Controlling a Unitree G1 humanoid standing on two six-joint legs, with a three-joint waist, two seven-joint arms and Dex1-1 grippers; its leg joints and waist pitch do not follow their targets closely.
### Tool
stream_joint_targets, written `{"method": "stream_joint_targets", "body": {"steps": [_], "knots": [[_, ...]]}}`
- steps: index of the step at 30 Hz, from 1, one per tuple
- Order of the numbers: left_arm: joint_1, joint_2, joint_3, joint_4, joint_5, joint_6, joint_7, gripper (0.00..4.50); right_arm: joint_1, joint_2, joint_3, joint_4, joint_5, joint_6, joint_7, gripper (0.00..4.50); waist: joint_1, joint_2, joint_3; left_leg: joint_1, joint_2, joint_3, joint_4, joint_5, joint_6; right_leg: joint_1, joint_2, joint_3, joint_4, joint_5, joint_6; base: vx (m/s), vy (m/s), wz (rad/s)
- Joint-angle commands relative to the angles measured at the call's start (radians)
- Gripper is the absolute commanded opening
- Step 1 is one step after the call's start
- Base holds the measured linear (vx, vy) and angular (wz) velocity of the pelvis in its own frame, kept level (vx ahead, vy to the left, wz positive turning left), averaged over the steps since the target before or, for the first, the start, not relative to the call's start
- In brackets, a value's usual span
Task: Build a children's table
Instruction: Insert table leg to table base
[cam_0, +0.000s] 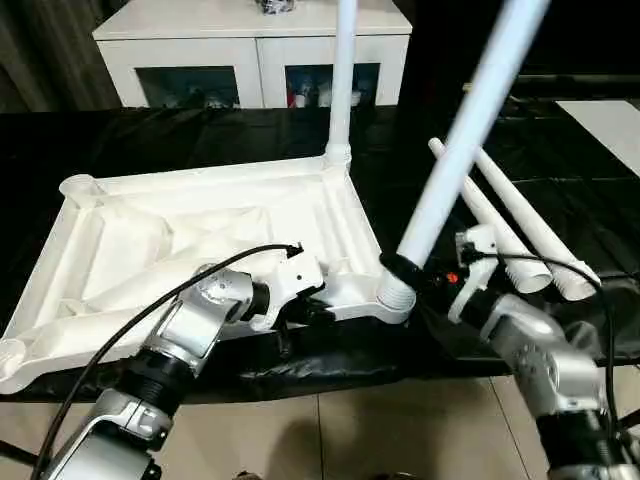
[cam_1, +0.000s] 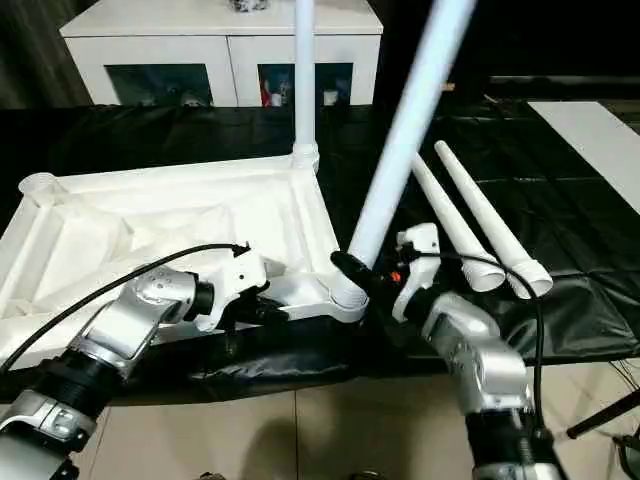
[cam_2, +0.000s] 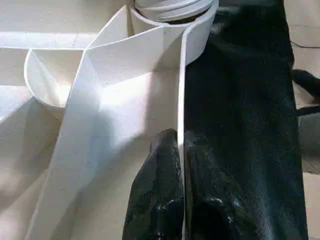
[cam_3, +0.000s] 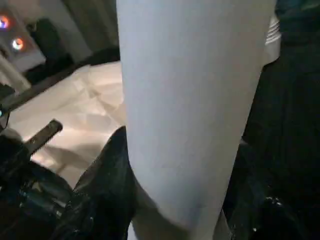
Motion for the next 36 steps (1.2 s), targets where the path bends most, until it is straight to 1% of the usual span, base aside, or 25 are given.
{"method": "stream_joint_targets", "body": {"steps": [1,2,4,6,7,9,10,12,15,17,18,19,20,23,25,27,28,29,30,31,32,33,34,35,36], "knots": [[-0.026,-0.012,0.071,0.007,-0.046,0.007,0.082,0.0,0.021,0.001,-0.005,-0.005,-0.001,-0.012,-0.007,1.89,-0.001,-0.019,-0.06,0.016,0.047,-0.029,-0.083,-0.333,0.025,0.032,-0.055,0.032,-0.089,-0.521,-0.142,0.0,0.0,0.0],[-0.032,-0.019,0.077,0.01,-0.049,0.01,0.09,0.0,0.039,0.018,-0.012,-0.003,-0.008,-0.049,-0.013,1.89,-0.001,-0.018,-0.06,0.015,0.047,-0.03,-0.084,-0.333,0.028,0.033,-0.054,0.032,-0.089,-0.52,-0.141,0.0,0.0,0.0],[-0.033,-0.021,0.079,0.01,-0.051,0.012,0.091,0.0,0.049,0.027,-0.017,0.0,-0.01,-0.066,-0.018,1.89,-0.002,-0.02,-0.059,0.015,0.046,-0.029,-0.083,-0.342,0.029,0.031,-0.056,0.032,-0.093,-0.538,-0.134,0.0,0.0,0.0],[-0.034,-0.026,0.083,0.007,-0.051,0.018,0.098,0.0,0.065,0.04,-0.022,0.014,-0.024,-0.113,-0.036,1.89,-0.002,-0.02,-0.058,0.014,0.047,-0.031,-0.084,-0.342,0.03,0.031,-0.057,0.031,-0.095,-0.557,-0.127,0.0,0.0,0.0],[-0.034,-0.026,0.083,0.007,-0.051,0.018,0.098,0.0,0.065,0.04,-0.022,0.014,-0.024,-0.113,-0.036,1.89,-0.002,-0.02,-0.058,0.014,0.047,-0.031,-0.084,-0.342,0.03,0.031,-0.057,0.031,-0.095,-0.557,-0.127,0.0,0.0,0.0],[-0.034,-0.024,0.079,0.007,-0.051,0.018,0.098,0.0,0.084,0.049,-0.02,0.03,-0.055,-0.171,-0.058,1.89,-0.004,-0.018,-0.056,0.016,0.047,-0.032,-0.086,-0.36,0.027,0.027,-0.056,0.03,-0.097,-0.574,-0.121,0.0,0.0,0.0],[-0.034,-0.024,0.079,0.007,-0.051,0.018,0.098,0.0,0.084,0.049,-0.02,0.03,-0.055,-0.171,-0.058,1.89,-0.004,-0.019,-0.056,0.015,0.046,-0.032,-0.086,-0.363,0.027,0.028,-0.056,0.03,-0.098,-0.577,-0.119,0.0,0.0,0.0],[-0.032,-0.021,0.073,0.006,-0.048,0.016,0.101,0.0,0.095,0.047,-0.011,0.044,-0.086,-0.215,-0.068,1.89,-0.005,-0.019,-0.056,0.016,0.046,-0.033,-0.086,-0.37,0.027,0.027,-0.056,0.03,-0.099,-0.586,-0.116,0.0,0.0,0.0],[-0.026,-0.011,0.058,0.0,-0.047,0.001,0.082,0.0,0.091,0.051,-0.027,0.058,-0.079,-0.221,-0.079,1.89,-0.007,-0.02,-0.054,0.015,0.045,-0.034,-0.087,-0.379,0.031,0.027,-0.056,0.029,-0.101,-0.603,-0.111,0.0,0.0,0.0],[-0.022,-0.003,0.049,-0.005,-0.045,-0.012,0.064,0.0,0.084,0.049,-0.031,0.061,-0.073,-0.217,-0.082,1.89,-0.006,-0.019,-0.054,0.017,0.045,-0.034,-0.087,-0.382,0.031,0.025,-0.056,0.029,-0.103,-0.608,-0.109,0.0,0.0,0.0],[-0.018,0.001,0.043,-0.011,-0.047,-0.025,0.048,0.0,0.076,0.046,-0.03,0.067,-0.072,-0.216,-0.083,1.89,-0.008,-0.02,-0.054,0.016,0.045,-0.035,-0.088,-0.384,0.031,0.026,-0.055,0.029,-0.102,-0.608,-0.108,0.0,0.0,0.0],[-0.018,0.002,0.042,-0.012,-0.048,-0.027,0.045,0.0,0.074,0.045,-0.03,0.068,-0.072,-0.216,-0.083,1.89,-0.008,-0.016,-0.055,0.015,0.046,-0.035,-0.089,-0.384,0.029,0.026,-0.055,0.03,-0.102,-0.599,-0.109,0.0,0.0,0.0],[-0.014,0.005,0.036,-0.018,-0.054,-0.047,0.025,0.0,0.055,0.039,-0.03,0.089,-0.075,-0.215,-0.084,1.89,-0.008,-0.018,-0.056,0.014,0.046,-0.035,-0.089,-0.378,0.03,0.027,-0.056,0.03,-0.1,-0.584,-0.115,0.0,0.0,0.0],[-0.016,0.014,0.025,-0.018,-0.051,-0.069,0.008,0.0,0.028,0.03,-0.024,0.114,-0.084,-0.212,-0.077,1.89,-0.007,-0.017,-0.057,0.015,0.047,-0.032,-0.088,-0.365,0.033,0.027,-0.055,0.033,-0.095,-0.545,-0.134,0.0,0.0,0.0],[-0.016,0.016,0.023,-0.018,-0.049,-0.072,0.006,0.0,0.023,0.028,-0.02,0.121,-0.089,-0.218,-0.073,1.89,-0.007,-0.017,-0.058,0.013,0.048,-0.031,-0.089,-0.357,0.033,0.029,-0.055,0.033,-0.093,-0.527,-0.14,0.0,0.0,0.0],[-0.017,0.019,0.022,-0.02,-0.052,-0.071,-0.002,0.0,0.005,0.029,-0.025,0.129,-0.08,-0.205,-0.075,1.88,-0.007,-0.018,-0.058,0.011,0.047,-0.031,-0.089,-0.352,0.034,0.032,-0.056,0.033,-0.091,-0.524,-0.143,0.0,0.0,0.0],[-0.017,0.021,0.021,-0.022,-0.055,-0.071,-0.008,0.0,-0.003,0.027,-0.025,0.129,-0.065,-0.175,-0.068,1.88,-0.009,-0.021,-0.058,0.01,0.047,-0.031,-0.089,-0.348,0.035,0.032,-0.055,0.033,-0.091,-0.526,-0.144,0.0,0.0,0.0],[-0.017,0.023,0.02,-0.024,-0.057,-0.071,-0.013,0.0,-0.01,0.023,-0.024,0.126,-0.047,-0.133,-0.056,1.88,-0.007,-0.019,-0.057,0.011,0.047,-0.031,-0.089,-0.348,0.036,0.032,-0.055,0.033,-0.091,-0.527,-0.144,0.0,0.0,0.0],[-0.018,0.024,0.019,-0.025,-0.057,-0.072,-0.015,0.0,-0.013,0.019,-0.021,0.126,-0.041,-0.113,-0.05,1.88,-0.007,-0.02,-0.057,0.012,0.048,-0.031,-0.089,-0.343,0.038,0.032,-0.054,0.034,-0.089,-0.518,-0.15,0.0,0.0,0.0],[-0.018,0.027,0.018,-0.024,-0.055,-0.075,-0.02,0.0,-0.02,0.005,-0.011,0.129,-0.029,-0.06,-0.029,1.88,-0.007,-0.02,-0.057,0.013,0.049,-0.03,-0.089,-0.342,0.037,0.031,-0.054,0.035,-0.09,-0.516,-0.151,0.0,0.0,0.0],[-0.018,0.03,0.016,-0.022,-0.053,-0.079,-0.022,0.0,-0.025,-0.009,0.001,0.135,-0.031,-0.034,-0.01,1.88,-0.005,-0.02,-0.058,0.014,0.048,-0.03,-0.089,-0.337,0.038,0.033,-0.055,0.035,-0.089,-0.507,-0.156,0.0,0.0,0.0],[-0.019,0.03,0.016,-0.021,-0.053,-0.079,-0.023,0.0,-0.025,-0.013,0.003,0.136,-0.031,-0.029,-0.005,1.88,-0.005,-0.021,-0.059,0.015,0.049,-0.029,-0.088,-0.336,0.038,0.032,-0.053,0.035,-0.087,-0.499,-0.159,0.0,0.0,0.0],[-0.02,0.034,0.013,-0.019,-0.052,-0.083,-0.027,0.0,-0.029,-0.03,0.018,0.144,-0.038,-0.008,0.016,1.88,-0.004,-0.02,-0.059,0.013,0.05,-0.028,-0.088,-0.327,0.037,0.033,-0.053,0.036,-0.085,-0.481,-0.163,0.0,0.0,0.0],[-0.021,0.037,0.01,-0.019,-0.052,-0.085,-0.033,0.0,-0.032,-0.046,0.03,0.152,-0.043,0.009,0.036,1.88,-0.003,-0.021,-0.06,0.011,0.049,-0.028,-0.088,-0.318,0.037,0.037,-0.053,0.035,-0.083,-0.467,-0.167,0.0,0.0,0.0],[-0.022,0.04,0.008,-0.02,-0.053,-0.084,-0.038,0.0,-0.035,-0.059,0.038,0.159,-0.048,0.026,0.049,1.88,-0.001,-0.021,-0.059,0.013,0.049,-0.026,-0.086,-0.317,0.038,0.034,-0.054,0.037,-0.083,-0.461,-0.171,0.0,0.0,0.0]]}}
